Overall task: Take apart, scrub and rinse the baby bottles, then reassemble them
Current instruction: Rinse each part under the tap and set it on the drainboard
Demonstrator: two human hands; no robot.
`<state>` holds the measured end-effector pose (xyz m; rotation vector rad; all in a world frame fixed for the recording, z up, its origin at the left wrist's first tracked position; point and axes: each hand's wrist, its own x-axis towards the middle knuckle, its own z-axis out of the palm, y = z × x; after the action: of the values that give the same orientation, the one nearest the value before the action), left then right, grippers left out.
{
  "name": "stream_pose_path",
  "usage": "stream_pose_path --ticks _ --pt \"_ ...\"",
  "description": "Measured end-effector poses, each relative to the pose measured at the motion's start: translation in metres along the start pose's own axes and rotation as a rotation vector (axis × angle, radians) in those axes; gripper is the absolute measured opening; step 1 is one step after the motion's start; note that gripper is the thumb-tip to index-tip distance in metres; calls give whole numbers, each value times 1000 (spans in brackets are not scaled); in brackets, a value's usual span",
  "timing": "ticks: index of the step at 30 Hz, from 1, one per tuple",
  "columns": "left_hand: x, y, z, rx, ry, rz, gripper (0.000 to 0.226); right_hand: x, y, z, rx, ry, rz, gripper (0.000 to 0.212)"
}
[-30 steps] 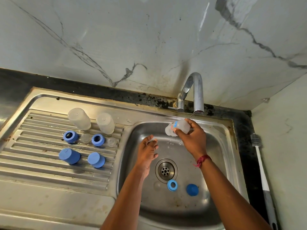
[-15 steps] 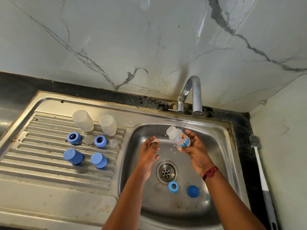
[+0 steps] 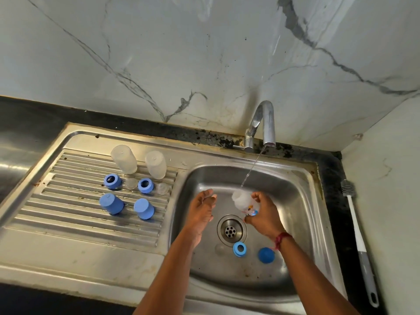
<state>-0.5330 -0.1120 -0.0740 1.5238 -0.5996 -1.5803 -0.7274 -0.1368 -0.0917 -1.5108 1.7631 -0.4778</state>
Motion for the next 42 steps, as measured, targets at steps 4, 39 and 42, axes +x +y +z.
stream_pose_path --ticks 4,39,42 --pt "-8 -9 -8 124 -3 -17 26 -8 -4 -7 -151 13 -14 69" --pt "-106 -3 -11 13 63 72 21 -93 -41 -6 827 9 145 28" --pt "-114 11 -16 -23 113 114 23 -90 -55 0 980 -86 175 25"
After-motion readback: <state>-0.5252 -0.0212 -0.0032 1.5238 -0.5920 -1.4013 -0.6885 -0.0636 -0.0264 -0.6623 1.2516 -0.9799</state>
